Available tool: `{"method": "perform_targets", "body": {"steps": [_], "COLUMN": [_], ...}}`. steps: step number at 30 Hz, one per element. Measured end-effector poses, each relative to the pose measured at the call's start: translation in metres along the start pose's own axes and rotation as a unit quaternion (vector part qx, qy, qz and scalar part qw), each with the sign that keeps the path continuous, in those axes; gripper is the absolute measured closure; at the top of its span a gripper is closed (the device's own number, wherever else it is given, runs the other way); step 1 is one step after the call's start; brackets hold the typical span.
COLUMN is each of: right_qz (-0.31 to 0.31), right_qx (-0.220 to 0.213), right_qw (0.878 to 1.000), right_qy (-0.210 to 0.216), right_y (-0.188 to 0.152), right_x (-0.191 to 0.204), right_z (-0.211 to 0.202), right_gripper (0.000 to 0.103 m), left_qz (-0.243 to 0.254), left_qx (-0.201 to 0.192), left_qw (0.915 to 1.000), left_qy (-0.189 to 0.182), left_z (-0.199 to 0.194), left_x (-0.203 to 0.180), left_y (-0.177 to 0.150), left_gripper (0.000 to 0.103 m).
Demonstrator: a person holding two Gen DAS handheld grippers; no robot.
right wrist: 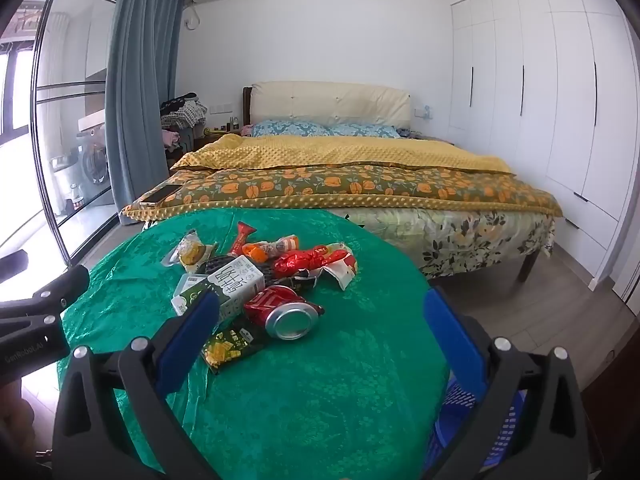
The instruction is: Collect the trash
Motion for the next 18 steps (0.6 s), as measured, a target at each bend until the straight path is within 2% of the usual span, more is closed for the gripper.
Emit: {"method": "perform_targets", "body": {"steps": [18], "right_qz": [0.001], "right_qx": [0.002], "right_qw": [1.000], "right_qy": [-0.005], "right_y": [-0.0011], "right_x": [-0.0067], "right_z": [-0.0029], "right_gripper": [0.005], "left_qz": [0.000], "left_qx": [0.001], "left_qw": [1.0000], "left_qy": [-0.002], "left_z": [0.0001], "left_x": [-0.0007], "left_y": [-0.0004], "left_gripper": [0.004]}}
Point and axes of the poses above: each gripper's, at about its wrist camera, not at the fingertips, and z roughly the way its jaws point, x to its left, y to its top, the point moved 10 cm from there along z, roughly the way its jaws point, and after that the axes turned 6 degrees about -x, right-handed, at the moved point
